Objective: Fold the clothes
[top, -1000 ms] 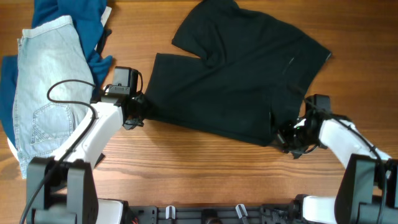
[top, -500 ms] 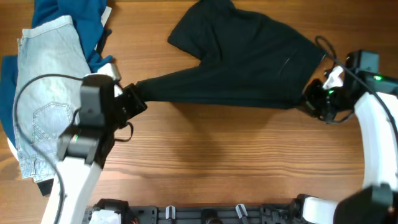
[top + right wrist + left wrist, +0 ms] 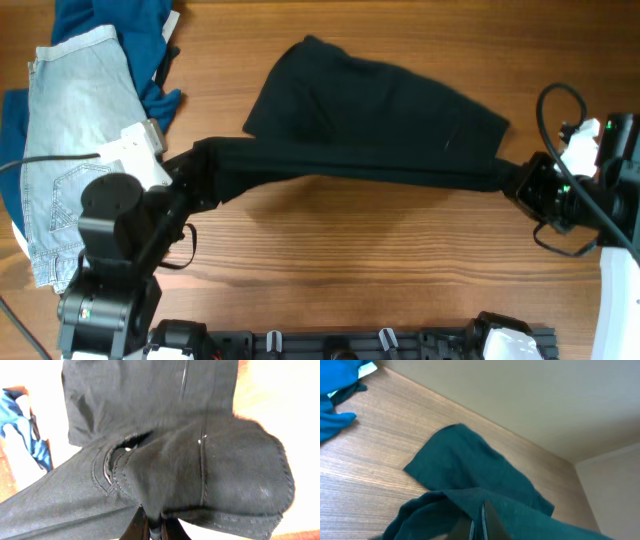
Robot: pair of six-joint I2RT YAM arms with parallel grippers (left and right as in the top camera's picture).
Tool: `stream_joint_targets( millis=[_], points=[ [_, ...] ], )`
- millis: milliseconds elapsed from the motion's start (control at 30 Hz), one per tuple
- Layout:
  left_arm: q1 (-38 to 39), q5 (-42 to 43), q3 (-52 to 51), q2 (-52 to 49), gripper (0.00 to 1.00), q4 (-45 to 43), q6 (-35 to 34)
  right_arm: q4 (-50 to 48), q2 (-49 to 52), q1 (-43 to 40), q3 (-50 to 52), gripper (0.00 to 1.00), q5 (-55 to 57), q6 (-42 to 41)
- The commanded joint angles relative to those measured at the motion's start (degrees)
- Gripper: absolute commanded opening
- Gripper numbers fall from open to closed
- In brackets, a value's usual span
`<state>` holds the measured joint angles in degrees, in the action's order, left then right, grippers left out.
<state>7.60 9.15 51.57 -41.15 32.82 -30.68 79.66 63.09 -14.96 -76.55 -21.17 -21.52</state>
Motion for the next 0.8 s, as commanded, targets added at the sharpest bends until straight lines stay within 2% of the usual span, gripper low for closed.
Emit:
stream_joint_targets(
  millis=[0, 200, 367, 600, 667, 767],
  points=[
    [-2.21, -10.51, 0.17, -0.17, 0.04, -1.11, 1.99, -0.5, 0.7, -3.02, -1.2, 0.04, 18.49, -0.11],
    [-2.16, -9.77, 0.17, -8.41, 0.04, -5.7, 1.97, -1.86, 7.06, -3.02, -1.11, 0.04, 19.87, -1.16],
    [-0.2, -9.77, 0.17, -20.98, 0.04, -14.93, 2.03, -2.64, 15.17, -3.02, -0.68, 0.04, 19.39, -0.94],
    [4.26, -9.86, 0.17, -34.36, 0.04, -24.39, 1.99, -5.95, 22.73, -0.02, -0.59, 0.05, -1.38, 14.64],
    [4.17, -9.94, 0.17, -35.08, 0.04, -24.48, 1.99, -6.78, 22.95, 2.8, -0.13, 0.16, -2.97, 17.09],
    [3.56, -10.56, 0.17, -34.77, 0.04, -24.48, 1.99, -8.28, 22.97, 7.74, 1.4, 0.43, -2.8, 18.6]
  ],
)
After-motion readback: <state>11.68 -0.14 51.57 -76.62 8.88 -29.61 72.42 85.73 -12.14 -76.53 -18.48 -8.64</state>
